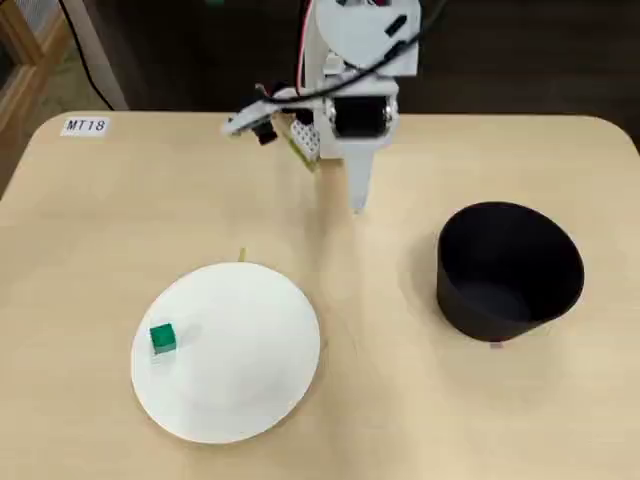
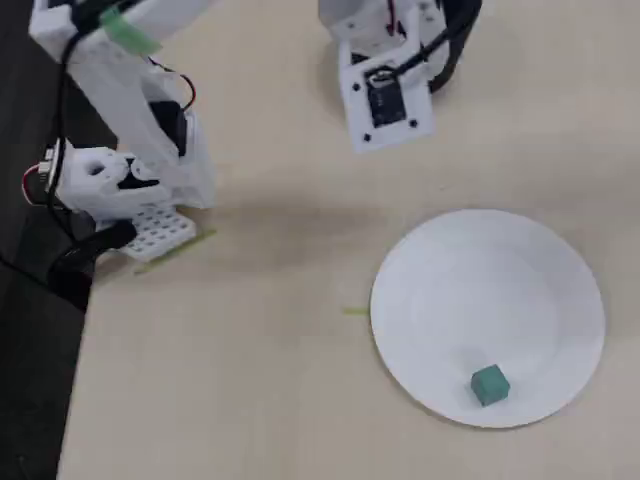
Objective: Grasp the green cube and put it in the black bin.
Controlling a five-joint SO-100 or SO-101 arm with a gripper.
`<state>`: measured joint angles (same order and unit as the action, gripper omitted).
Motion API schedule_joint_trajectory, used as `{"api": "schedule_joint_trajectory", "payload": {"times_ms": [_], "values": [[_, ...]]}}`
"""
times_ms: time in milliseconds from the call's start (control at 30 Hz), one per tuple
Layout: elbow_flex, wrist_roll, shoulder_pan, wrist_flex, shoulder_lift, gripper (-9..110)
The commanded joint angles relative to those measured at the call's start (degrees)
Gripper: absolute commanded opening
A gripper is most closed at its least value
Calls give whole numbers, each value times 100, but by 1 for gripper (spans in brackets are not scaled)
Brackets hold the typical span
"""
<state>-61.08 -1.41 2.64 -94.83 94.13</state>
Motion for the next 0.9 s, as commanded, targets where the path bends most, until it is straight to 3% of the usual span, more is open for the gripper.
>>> {"api": "schedule_joint_trajectory", "payload": {"times_ms": [0, 167, 533, 867], "values": [[2874, -88, -44, -984, -2039, 0], [4755, -475, -176, -1116, -3463, 0], [4737, -2188, -1969, -1125, -4192, 0], [4351, -3094, -2549, -1143, -4649, 0]]}}
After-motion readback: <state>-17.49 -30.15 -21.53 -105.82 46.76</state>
